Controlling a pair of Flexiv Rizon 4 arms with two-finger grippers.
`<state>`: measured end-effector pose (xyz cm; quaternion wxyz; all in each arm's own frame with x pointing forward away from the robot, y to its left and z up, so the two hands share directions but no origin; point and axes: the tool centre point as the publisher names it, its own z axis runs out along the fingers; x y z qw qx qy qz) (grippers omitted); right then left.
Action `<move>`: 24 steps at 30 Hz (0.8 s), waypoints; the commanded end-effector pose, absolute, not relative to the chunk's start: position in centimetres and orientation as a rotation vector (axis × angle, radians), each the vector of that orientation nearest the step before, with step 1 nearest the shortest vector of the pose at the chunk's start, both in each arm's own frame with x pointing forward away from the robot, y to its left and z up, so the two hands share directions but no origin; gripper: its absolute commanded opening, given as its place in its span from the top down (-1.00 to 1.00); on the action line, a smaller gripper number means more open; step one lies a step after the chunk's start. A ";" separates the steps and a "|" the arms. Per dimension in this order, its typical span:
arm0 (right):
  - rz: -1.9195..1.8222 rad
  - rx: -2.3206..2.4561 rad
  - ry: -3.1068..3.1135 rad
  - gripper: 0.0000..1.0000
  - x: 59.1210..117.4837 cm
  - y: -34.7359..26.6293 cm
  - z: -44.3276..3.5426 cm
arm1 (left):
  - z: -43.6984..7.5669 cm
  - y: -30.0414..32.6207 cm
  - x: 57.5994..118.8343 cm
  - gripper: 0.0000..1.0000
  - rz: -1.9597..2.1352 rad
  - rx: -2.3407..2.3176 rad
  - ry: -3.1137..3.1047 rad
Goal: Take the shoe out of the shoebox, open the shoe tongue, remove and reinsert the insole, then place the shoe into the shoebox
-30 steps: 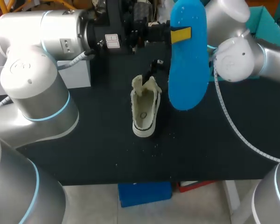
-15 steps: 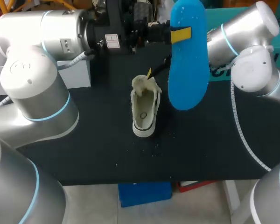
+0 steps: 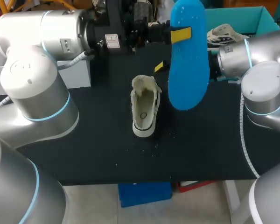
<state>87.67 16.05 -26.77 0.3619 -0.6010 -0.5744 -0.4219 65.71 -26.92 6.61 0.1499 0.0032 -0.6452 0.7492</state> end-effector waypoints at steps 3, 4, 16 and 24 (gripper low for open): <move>-1.182 -1.442 -1.380 -1.00 87.6 15.8 -26.3 | 6.5 -27.1 65.6 1.00 2.157 0.011 -1.853; -1.187 -1.433 -1.369 -1.00 87.6 15.7 -26.1 | 6.5 -27.1 65.6 1.00 2.157 0.011 -1.853; -1.234 -1.341 -1.285 -1.00 88.0 15.2 -24.3 | 6.5 -27.1 65.6 1.00 2.157 0.011 -1.853; -1.253 -1.361 -1.303 -1.00 88.1 15.1 -23.4 | 6.5 -27.4 65.3 1.00 2.251 -0.368 -2.055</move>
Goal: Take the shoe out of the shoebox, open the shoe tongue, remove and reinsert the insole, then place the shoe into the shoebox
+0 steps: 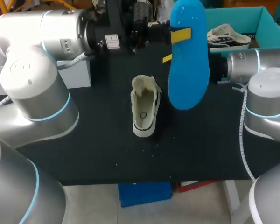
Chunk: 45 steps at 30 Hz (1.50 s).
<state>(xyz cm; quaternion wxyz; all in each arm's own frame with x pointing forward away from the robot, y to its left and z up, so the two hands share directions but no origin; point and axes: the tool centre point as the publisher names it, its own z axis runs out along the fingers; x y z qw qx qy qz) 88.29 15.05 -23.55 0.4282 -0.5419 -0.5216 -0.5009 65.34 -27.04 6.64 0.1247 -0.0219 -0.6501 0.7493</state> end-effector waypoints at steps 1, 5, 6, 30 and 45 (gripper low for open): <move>-1.253 -1.361 -1.303 -1.00 88.1 15.1 -23.4 | 6.1 -27.3 65.3 1.00 2.263 -0.444 -2.099; -1.253 -1.361 -1.303 -1.00 88.1 15.1 -23.4 | 4.0 -27.2 65.3 1.00 2.285 -0.492 -2.146; -1.253 -1.361 -1.303 -1.00 88.1 15.1 -23.4 | 3.4 -27.2 65.2 1.00 2.279 -0.494 -2.149; -1.253 -1.361 -1.303 -1.00 88.1 15.1 -23.4 | -2.7 -26.2 65.5 1.00 2.242 -0.382 -1.953; -1.253 -1.361 -1.303 -1.00 88.1 15.1 -23.4 | -10.0 -24.9 63.5 1.00 2.446 -0.775 -2.204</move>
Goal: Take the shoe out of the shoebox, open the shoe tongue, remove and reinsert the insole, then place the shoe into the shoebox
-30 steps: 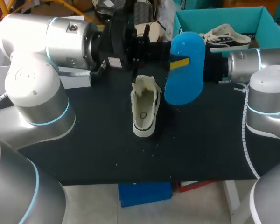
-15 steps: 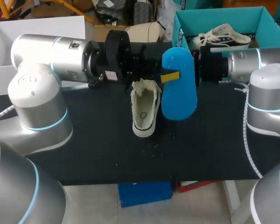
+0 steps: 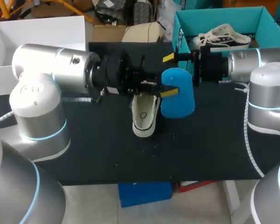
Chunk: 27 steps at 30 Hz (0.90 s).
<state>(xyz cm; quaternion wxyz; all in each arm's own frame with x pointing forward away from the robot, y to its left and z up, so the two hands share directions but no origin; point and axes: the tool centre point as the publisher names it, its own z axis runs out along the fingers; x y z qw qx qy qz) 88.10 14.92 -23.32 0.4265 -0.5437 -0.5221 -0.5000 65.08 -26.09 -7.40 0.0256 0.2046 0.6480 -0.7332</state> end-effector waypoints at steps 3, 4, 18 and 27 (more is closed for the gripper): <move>-1.253 -1.361 -1.303 -1.00 88.1 15.1 -23.4 | -11.4 -24.4 62.5 1.00 -1.916 0.733 1.871; -1.253 -1.361 -1.303 -1.00 88.1 15.1 -23.4 | -11.8 -24.3 62.3 1.00 -1.914 0.735 1.883; -1.253 -1.361 -1.303 -1.00 88.1 15.1 -23.4 | -11.8 -24.3 62.3 1.00 -1.914 0.735 1.883; -1.253 -1.361 -1.303 -1.00 88.1 15.1 -23.4 | -14.3 -23.3 61.6 1.00 -1.761 0.955 1.645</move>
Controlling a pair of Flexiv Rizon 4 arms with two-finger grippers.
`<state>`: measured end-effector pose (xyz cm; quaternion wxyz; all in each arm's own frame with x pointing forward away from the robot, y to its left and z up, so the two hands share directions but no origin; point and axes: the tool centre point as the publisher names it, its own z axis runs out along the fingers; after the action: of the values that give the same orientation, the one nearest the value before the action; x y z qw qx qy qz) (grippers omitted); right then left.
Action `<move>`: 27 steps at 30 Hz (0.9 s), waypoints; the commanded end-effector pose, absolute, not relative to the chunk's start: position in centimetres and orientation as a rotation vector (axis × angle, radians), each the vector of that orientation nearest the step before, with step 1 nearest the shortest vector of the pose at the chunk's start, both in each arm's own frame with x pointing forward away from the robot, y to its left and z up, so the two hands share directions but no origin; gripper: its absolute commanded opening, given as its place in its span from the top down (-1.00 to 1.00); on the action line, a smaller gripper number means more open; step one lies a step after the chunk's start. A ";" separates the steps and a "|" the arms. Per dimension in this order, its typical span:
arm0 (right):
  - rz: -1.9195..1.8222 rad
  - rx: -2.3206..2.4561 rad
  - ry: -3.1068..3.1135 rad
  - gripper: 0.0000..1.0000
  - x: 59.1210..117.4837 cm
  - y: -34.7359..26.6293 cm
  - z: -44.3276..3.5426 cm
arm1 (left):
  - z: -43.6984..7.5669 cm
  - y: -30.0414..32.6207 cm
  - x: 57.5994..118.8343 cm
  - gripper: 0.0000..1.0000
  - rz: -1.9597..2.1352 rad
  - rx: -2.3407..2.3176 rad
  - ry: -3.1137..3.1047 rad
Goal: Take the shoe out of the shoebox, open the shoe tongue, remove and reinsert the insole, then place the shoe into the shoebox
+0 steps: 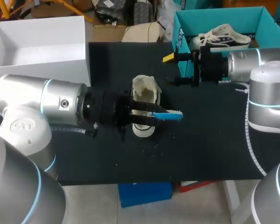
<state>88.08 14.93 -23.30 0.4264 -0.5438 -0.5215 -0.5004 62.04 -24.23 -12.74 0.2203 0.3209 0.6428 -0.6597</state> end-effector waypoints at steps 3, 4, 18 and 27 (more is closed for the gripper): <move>-1.253 -1.361 -1.303 -1.00 88.1 15.1 -23.4 | -15.0 -22.4 61.7 1.00 -1.723 1.006 1.571; -1.253 -1.361 -1.303 -1.00 88.1 15.1 -23.4 | -15.2 -22.2 61.7 1.00 -1.705 1.023 1.564; -1.253 -1.361 -1.303 -1.00 88.1 15.1 -23.4 | -17.4 -19.4 64.0 1.00 -1.557 1.127 1.415; -1.253 -1.361 -1.303 -1.00 88.1 15.1 -23.4 | -17.4 -19.4 64.0 1.00 -1.557 1.127 1.415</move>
<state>88.13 14.97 -23.34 0.4264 -0.5437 -0.5217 -0.5005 64.05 -19.26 -17.34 0.3665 0.4393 0.5506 -0.6079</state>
